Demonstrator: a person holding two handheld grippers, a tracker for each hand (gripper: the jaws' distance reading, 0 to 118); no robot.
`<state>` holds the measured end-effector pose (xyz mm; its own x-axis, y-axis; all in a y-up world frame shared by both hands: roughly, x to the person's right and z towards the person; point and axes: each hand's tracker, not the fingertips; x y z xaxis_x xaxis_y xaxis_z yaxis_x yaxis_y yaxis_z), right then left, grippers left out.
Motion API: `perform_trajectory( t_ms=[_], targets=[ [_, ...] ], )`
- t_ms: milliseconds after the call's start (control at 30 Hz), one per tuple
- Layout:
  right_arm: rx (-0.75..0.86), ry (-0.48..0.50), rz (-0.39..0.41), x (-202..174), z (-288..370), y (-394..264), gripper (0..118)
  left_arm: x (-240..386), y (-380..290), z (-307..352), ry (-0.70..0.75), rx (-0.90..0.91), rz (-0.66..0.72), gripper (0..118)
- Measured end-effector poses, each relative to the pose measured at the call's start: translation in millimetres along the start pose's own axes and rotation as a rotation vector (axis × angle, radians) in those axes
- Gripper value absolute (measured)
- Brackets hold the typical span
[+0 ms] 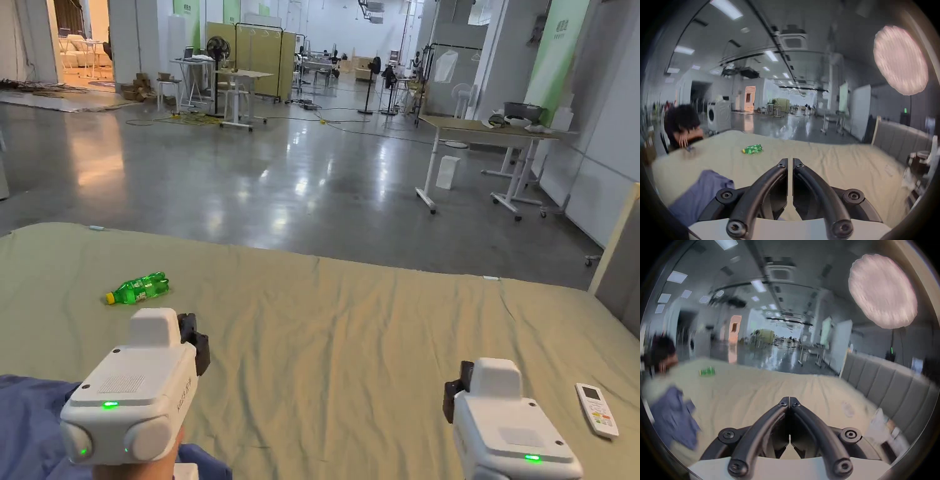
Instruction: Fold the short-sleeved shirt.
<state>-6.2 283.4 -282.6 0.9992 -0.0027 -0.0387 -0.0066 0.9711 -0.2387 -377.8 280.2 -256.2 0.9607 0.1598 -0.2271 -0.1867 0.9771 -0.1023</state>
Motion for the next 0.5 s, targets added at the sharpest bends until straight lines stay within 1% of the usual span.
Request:
perform_trajectory(
  t_ms=[33,67,100,167,233,367,433,500],
  targets=[
    [0.041,-0.018,-0.04,3.5,2.9,2.2,0,-2.5,0.3,1.2,-0.014,0.016,0.032,5],
    [0.041,-0.036,-0.114,7.1,5.6,0.1,0,-0.5,0.2,2.4,-0.013,0.028,0.052,5],
    [0.034,-0.043,-0.155,9.6,7.6,-0.8,0,-1.1,0.8,3.1,-0.013,0.029,0.045,5],
    [0.057,-0.058,-0.127,14.8,-1.3,-1.2,0,-2.2,3.4,3.0,-0.013,0.03,0.032,5],
    [0.086,-0.043,-0.095,14.8,1.3,3.9,0,-0.6,5.7,2.7,-0.019,0.021,-0.002,5],
    [0.075,-0.022,-0.055,7.7,-4.7,8.4,0,-0.8,8.7,5.6,-0.027,-0.007,-0.076,5],
    [0.074,-0.012,-0.016,-1.7,-1.8,11.7,0,-3.7,9.5,7.7,-0.013,-0.041,-0.104,5],
    [0.071,0.003,0.002,-5.8,-2.7,10.3,0,-11.0,9.7,11.8,-0.045,-0.112,-0.123,5]
  ],
)
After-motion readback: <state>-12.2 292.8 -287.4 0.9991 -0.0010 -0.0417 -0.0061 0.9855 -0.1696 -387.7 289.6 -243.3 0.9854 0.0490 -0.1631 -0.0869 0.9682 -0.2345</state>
